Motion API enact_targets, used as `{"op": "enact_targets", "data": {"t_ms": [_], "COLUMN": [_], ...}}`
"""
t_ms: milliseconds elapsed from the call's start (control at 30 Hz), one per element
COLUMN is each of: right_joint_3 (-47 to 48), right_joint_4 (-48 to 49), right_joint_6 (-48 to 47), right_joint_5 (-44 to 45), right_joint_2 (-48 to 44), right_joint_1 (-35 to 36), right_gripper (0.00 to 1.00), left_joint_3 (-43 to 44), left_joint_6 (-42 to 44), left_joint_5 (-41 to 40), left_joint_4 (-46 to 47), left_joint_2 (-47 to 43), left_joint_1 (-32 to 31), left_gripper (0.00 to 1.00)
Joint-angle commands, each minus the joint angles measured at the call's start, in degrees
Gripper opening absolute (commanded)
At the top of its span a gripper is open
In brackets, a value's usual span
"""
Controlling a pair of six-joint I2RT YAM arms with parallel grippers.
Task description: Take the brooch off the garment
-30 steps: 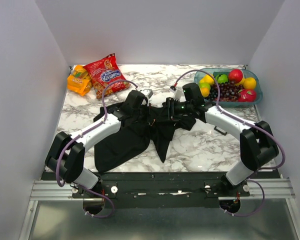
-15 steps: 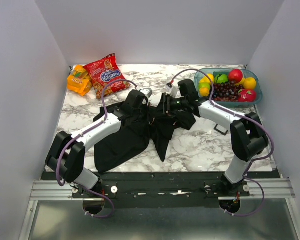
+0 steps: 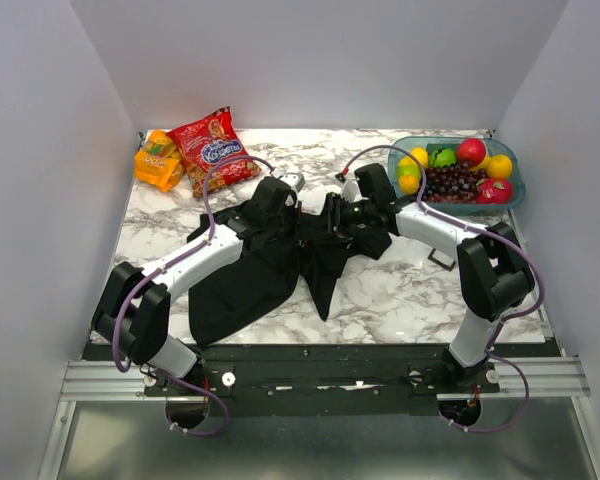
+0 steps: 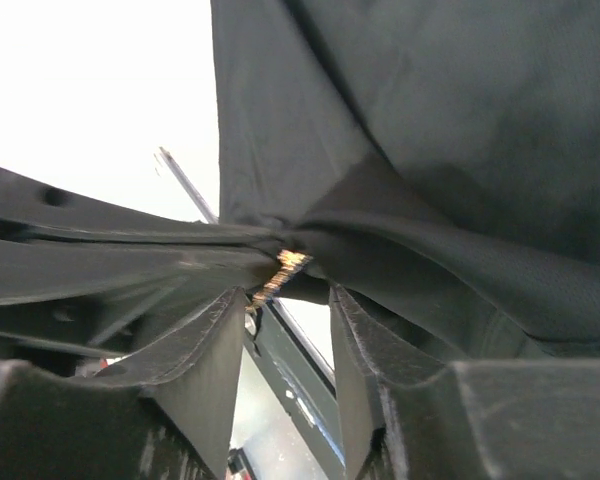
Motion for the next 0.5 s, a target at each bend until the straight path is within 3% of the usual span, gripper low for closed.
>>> {"op": "enact_targets", "data": {"t_ms": [0,200,367,433,467], "right_joint_3": [-2.5,-3.2,-4.3,-4.7,-4.6], "right_joint_4": [-2.3,-1.2,5.4,10.8,11.1], "right_joint_6": [-0.6,-0.2,0.0,-1.8,-2.7], "right_joint_5": [1.4,1.3,-1.7,-6.2,-6.6], "right_joint_2": [-1.0,-0.5,-0.3,0.0,0.2], "right_joint_1": [-0.3,-0.2,-0.3,-0.3,-0.3], "right_gripper": [0.44,0.39,0.41,0.32,0.18], "left_joint_3": [1.5,1.0,0.1,-0.5,-0.7], "left_joint_6": [-0.5,-0.7,-0.8,-0.9,-0.9], "left_joint_5": [-1.7,0.8,4.9,6.5,8.8], "left_joint_4": [0.0,0.8,2.2,3.1,3.6], "left_joint_2": [0.2,-0.1,-0.6,-0.9,-0.8], "left_joint_1": [-0.1,-0.1,-0.1,0.0,0.0], "left_gripper": [0.00,0.00,0.00,0.00,0.00]}}
